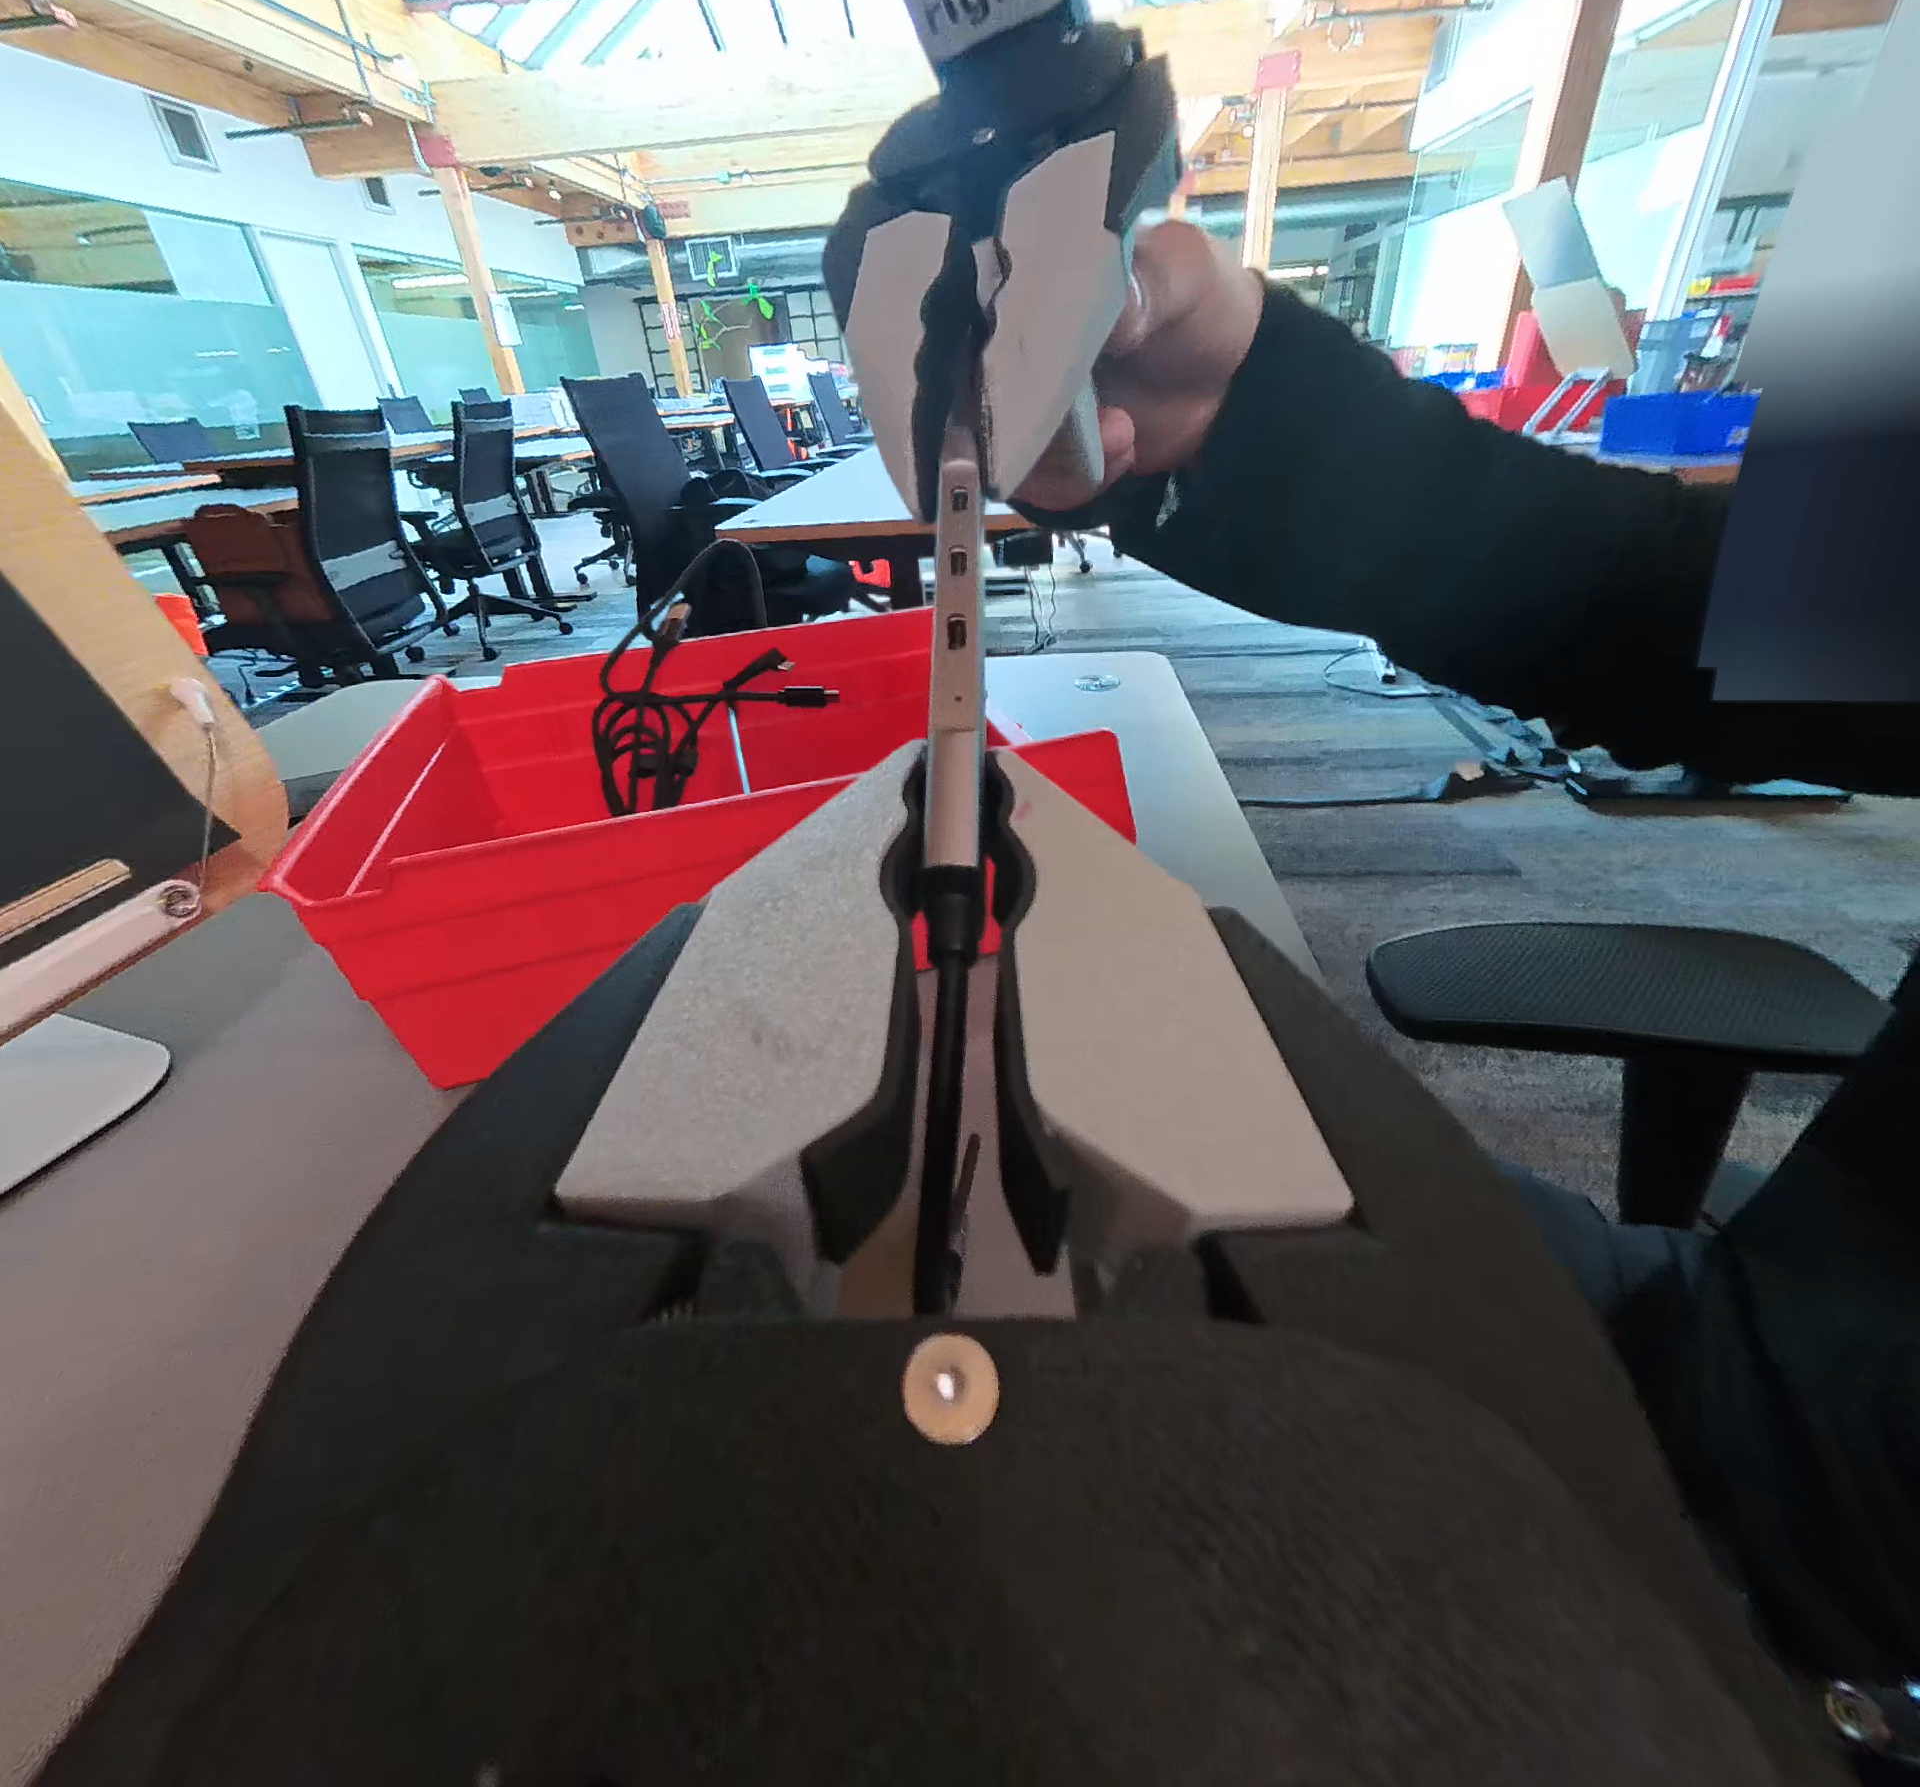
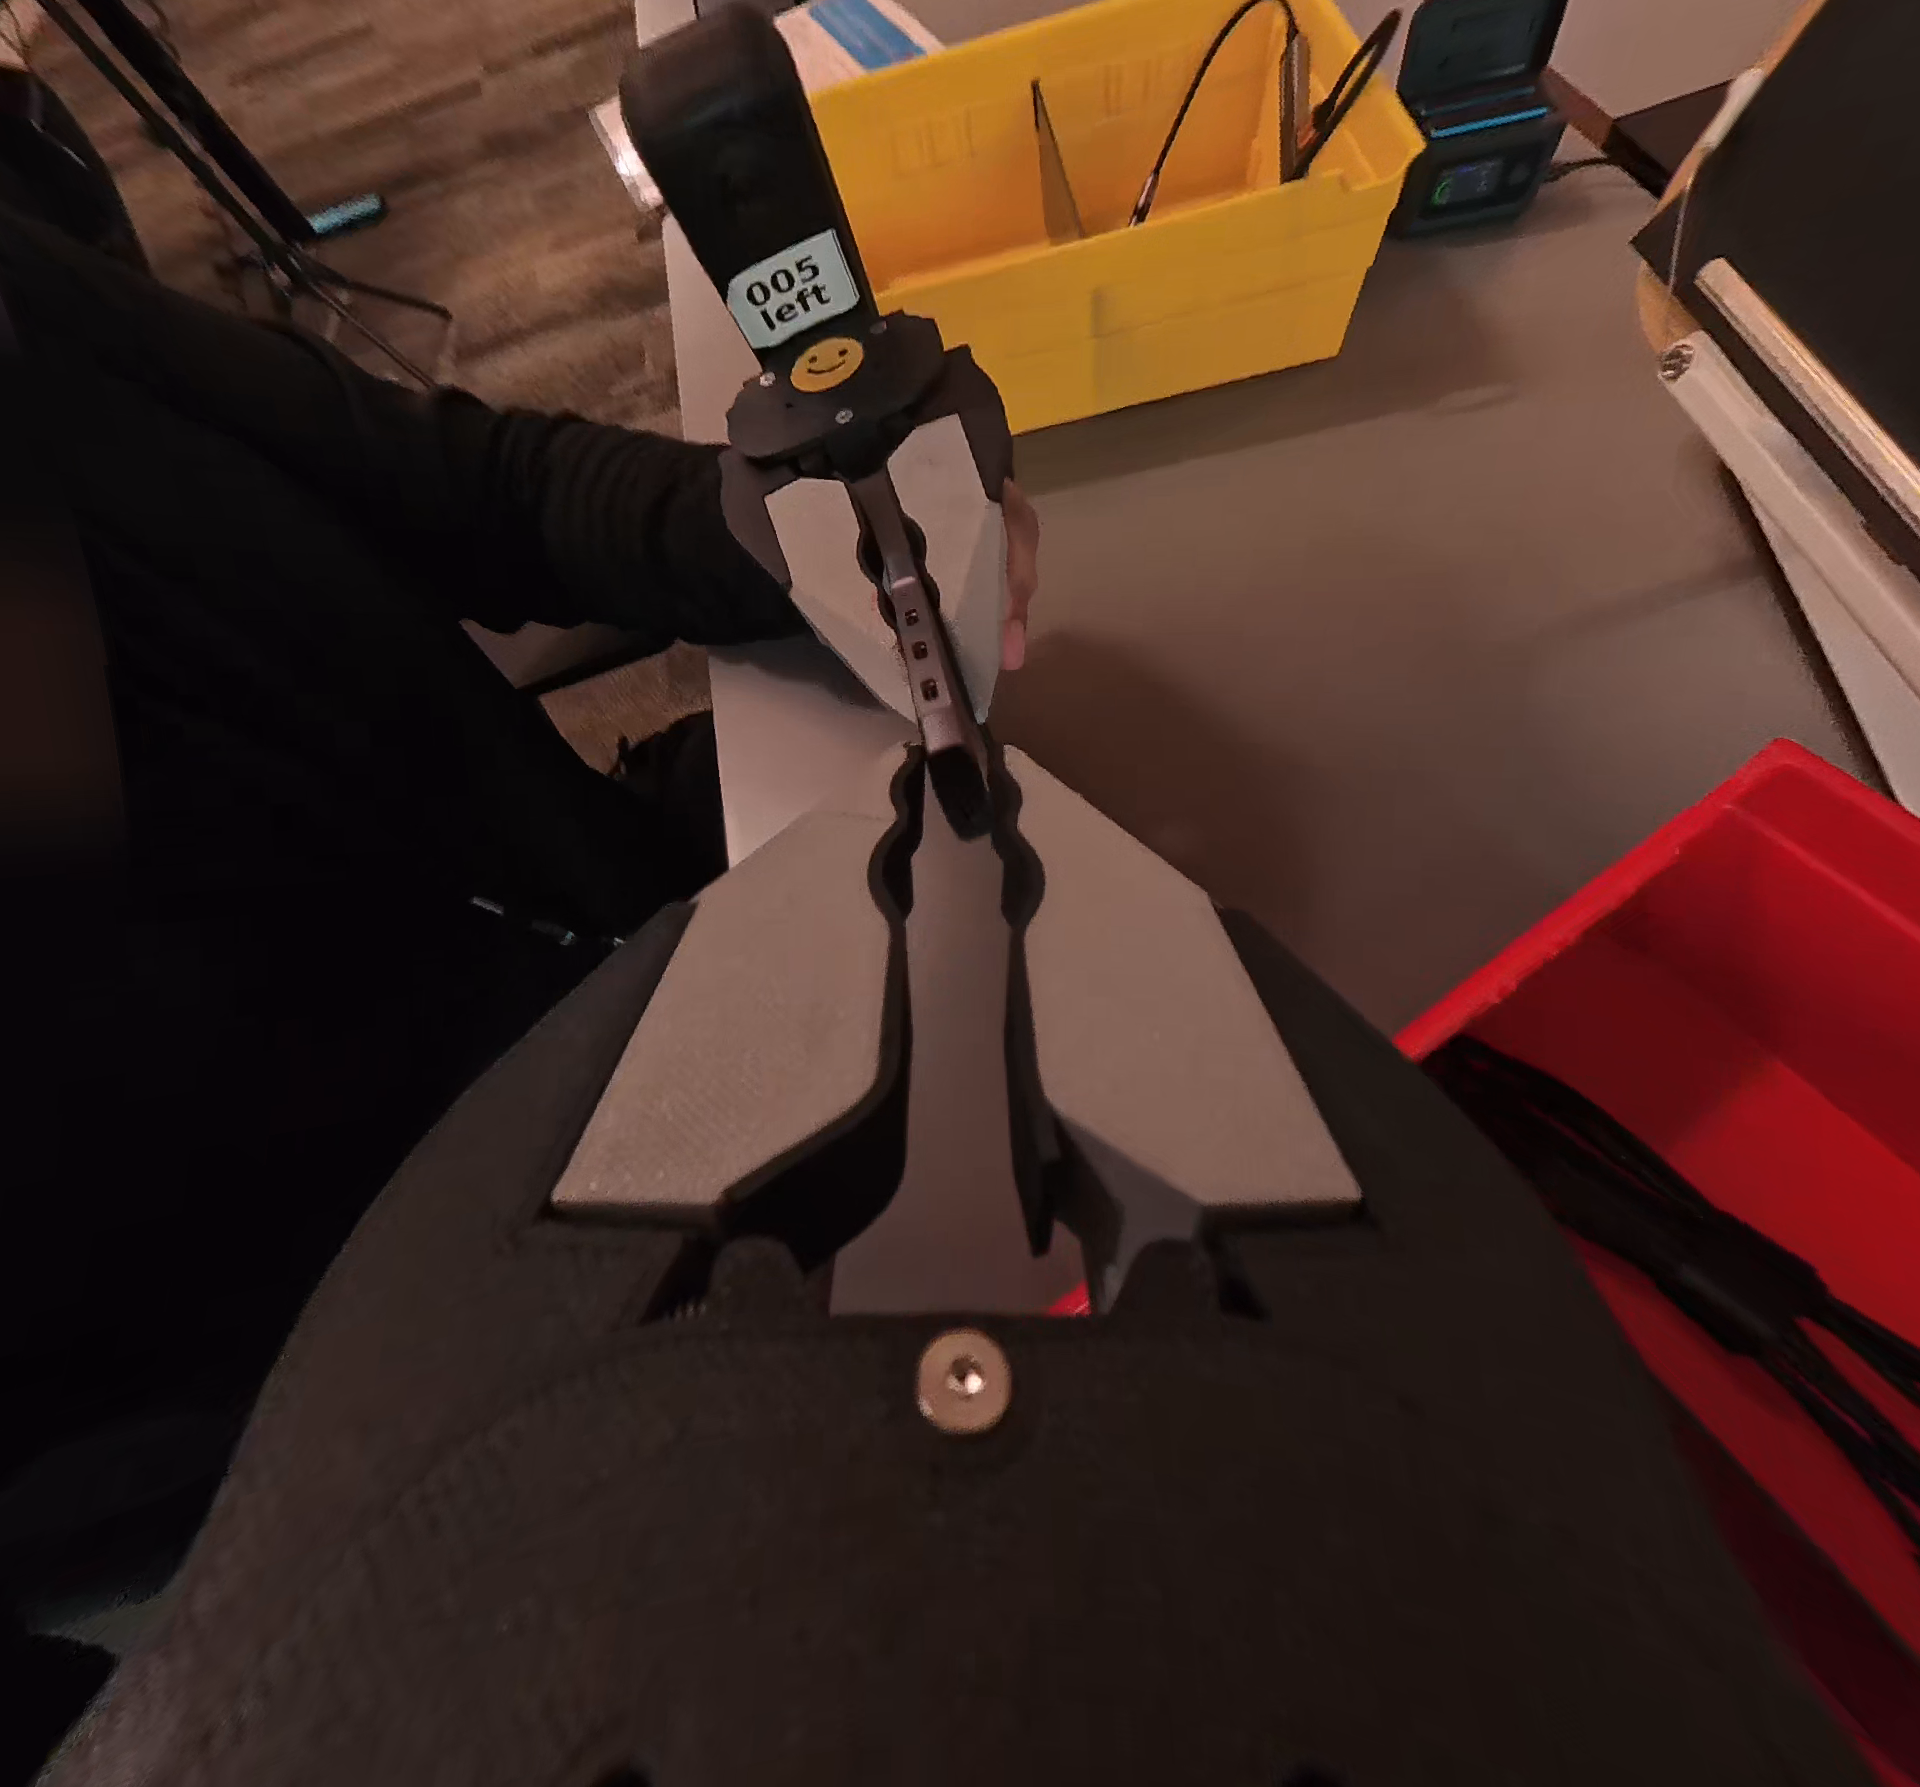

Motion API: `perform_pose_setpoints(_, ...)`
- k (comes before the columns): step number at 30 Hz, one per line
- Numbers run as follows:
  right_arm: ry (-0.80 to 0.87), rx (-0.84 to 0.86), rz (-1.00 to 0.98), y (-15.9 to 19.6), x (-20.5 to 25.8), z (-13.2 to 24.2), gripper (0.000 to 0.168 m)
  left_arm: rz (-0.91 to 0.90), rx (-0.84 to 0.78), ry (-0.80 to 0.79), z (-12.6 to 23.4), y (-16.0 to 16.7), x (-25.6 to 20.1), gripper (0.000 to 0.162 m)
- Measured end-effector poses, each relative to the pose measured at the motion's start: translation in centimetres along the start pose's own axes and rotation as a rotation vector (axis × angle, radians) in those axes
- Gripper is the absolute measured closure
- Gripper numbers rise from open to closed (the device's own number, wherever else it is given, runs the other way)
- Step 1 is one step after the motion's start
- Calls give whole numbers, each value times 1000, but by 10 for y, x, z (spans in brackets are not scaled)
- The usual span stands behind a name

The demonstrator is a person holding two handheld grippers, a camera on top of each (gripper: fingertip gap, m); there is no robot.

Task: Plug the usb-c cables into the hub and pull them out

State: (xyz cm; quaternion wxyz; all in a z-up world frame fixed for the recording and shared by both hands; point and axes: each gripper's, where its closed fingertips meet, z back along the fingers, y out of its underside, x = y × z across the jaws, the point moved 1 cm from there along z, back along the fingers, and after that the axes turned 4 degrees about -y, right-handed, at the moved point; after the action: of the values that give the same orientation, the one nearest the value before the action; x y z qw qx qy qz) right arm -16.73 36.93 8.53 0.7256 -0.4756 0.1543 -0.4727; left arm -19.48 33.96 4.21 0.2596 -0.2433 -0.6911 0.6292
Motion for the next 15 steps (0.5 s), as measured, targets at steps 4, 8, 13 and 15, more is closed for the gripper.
perform_pose_setpoints(4, 58, -50, -13, -3, -12, 18, 162, 36, -21, -36, 3, -3, 10, 156)
perform_pose_setpoints(8, 136, -138, -5, -10, -18, 47, 160, 44, -24, -66, 5, -3, 16, 156)
perform_pose_setpoints(13, 199, -211, -13, -11, -21, 79, 159, 49, -25, -71, 5, -3, 17, 156)
perform_pose_setpoints(15, 216, -217, -26, -7, -24, 84, 159, 49, -23, -70, 4, -2, 17, 156)
